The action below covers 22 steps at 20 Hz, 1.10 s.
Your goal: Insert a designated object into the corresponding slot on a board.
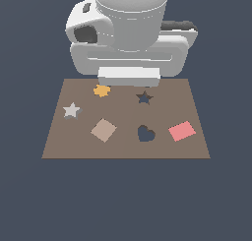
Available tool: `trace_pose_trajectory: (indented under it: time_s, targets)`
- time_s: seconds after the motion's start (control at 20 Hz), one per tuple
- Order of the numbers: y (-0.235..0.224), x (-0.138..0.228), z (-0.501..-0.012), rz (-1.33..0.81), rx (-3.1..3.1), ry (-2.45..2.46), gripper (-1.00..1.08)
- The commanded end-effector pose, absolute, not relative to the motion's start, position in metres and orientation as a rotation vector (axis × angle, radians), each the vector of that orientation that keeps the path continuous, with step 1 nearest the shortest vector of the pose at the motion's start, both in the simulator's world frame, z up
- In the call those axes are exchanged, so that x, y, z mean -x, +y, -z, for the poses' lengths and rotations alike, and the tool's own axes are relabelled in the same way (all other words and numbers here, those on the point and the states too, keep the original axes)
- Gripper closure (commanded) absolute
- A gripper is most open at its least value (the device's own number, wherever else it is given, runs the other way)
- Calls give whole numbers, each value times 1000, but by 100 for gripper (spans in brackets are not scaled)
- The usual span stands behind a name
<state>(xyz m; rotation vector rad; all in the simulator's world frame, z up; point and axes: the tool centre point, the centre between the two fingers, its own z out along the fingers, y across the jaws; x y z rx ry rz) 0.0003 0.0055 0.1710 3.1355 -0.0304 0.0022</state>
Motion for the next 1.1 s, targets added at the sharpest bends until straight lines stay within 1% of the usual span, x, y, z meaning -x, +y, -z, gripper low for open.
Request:
trace_pose_trajectory:
  time_s: [0.0,0.3,0.55,0.8,1.05]
  targets:
    - [5,0,-171,-2,-3135,-30,-92]
    - [-1,-4,-166,-2,-3134,-91,-92]
    - [-18,-12,-154,-2,-3126,-236,-92]
    - [-47,-21,-135,-2,-3099,-477,-92]
    - [-91,-26,-107,-2,-3029,-813,-92]
